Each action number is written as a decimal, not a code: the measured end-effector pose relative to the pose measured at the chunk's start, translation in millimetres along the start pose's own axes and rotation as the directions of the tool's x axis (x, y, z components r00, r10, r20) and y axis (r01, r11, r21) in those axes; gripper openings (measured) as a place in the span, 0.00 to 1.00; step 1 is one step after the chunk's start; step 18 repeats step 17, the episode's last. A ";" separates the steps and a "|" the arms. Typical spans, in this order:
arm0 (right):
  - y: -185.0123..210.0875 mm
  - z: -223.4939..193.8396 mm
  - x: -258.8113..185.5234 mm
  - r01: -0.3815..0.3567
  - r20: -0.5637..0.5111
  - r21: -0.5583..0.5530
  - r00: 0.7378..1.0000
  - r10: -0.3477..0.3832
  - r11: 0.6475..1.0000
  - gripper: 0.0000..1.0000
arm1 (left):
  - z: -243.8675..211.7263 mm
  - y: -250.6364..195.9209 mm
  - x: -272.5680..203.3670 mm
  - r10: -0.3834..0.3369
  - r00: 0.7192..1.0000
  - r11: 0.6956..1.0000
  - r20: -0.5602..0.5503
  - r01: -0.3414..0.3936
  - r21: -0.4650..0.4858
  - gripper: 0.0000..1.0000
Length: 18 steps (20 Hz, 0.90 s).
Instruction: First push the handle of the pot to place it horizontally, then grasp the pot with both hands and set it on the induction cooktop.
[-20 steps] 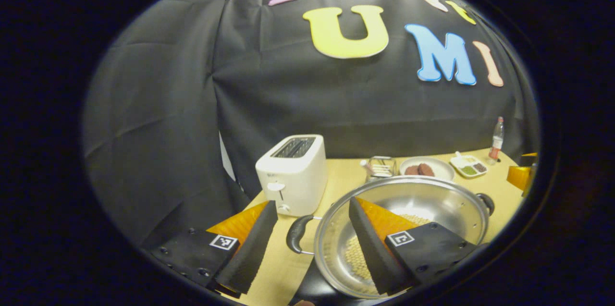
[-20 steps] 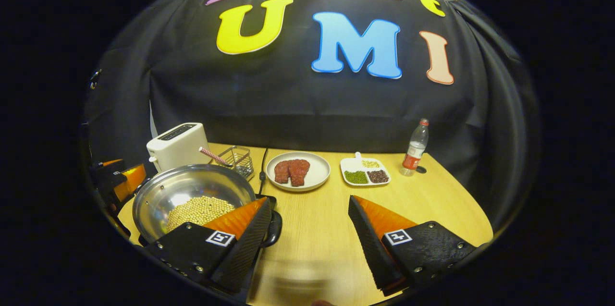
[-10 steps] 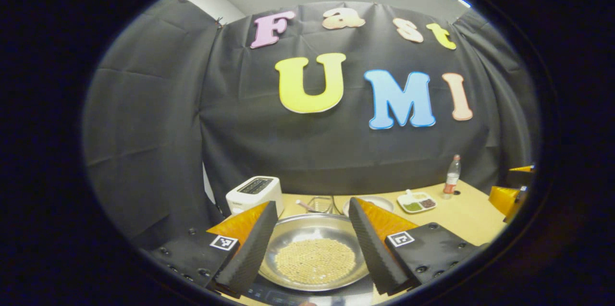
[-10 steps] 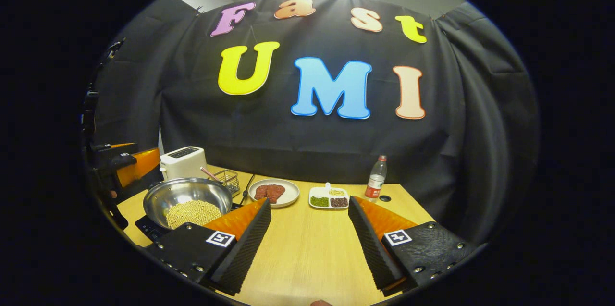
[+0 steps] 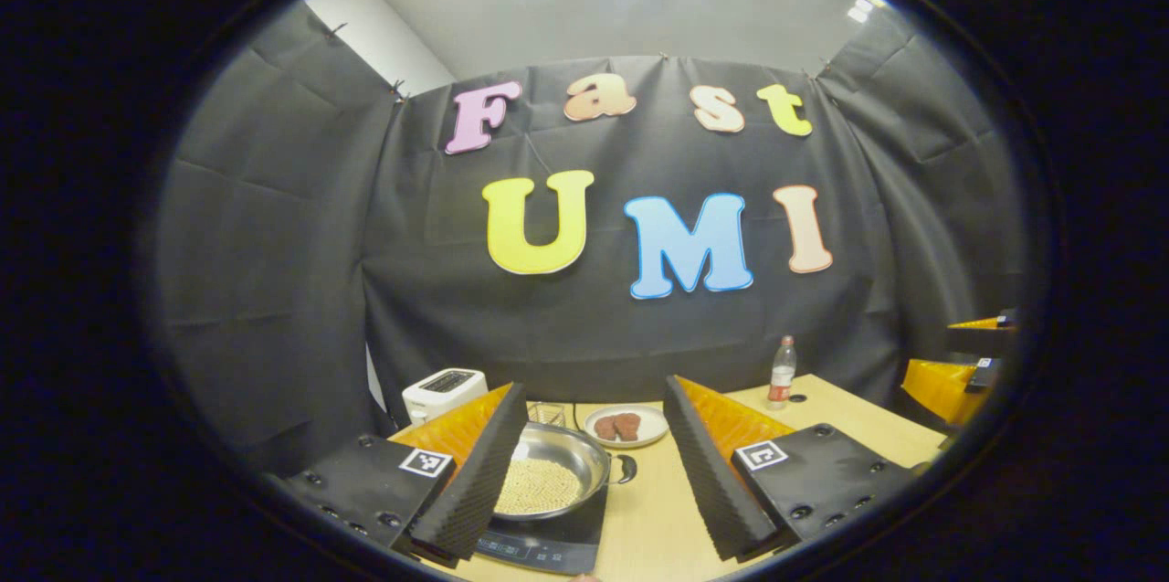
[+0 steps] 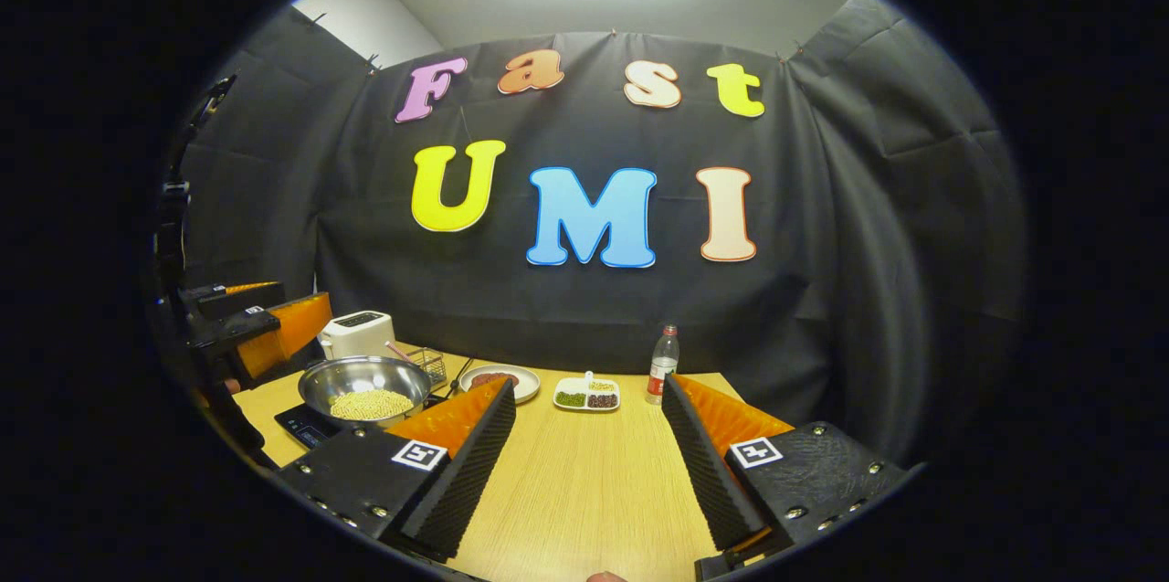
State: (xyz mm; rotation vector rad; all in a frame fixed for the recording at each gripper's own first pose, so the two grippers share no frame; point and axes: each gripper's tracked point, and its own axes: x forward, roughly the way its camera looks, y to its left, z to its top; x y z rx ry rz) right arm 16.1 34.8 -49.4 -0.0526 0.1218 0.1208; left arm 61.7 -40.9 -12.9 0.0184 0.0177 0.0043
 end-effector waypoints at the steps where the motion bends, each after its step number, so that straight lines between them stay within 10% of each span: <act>1: -3.7 1.4 -5.8 0.002 0.007 0.006 1.000 -0.002 1.000 0.97 | 5.6 -3.8 -8.5 -0.002 1.000 1.000 0.011 0.002 0.001 1.00; 18: 7.7 40.9 -73.7 0.017 0.092 0.049 0.996 -0.021 0.999 0.97 | 43.8 45.9 -96.2 -0.004 0.996 1.000 0.087 0.005 -0.012 1.00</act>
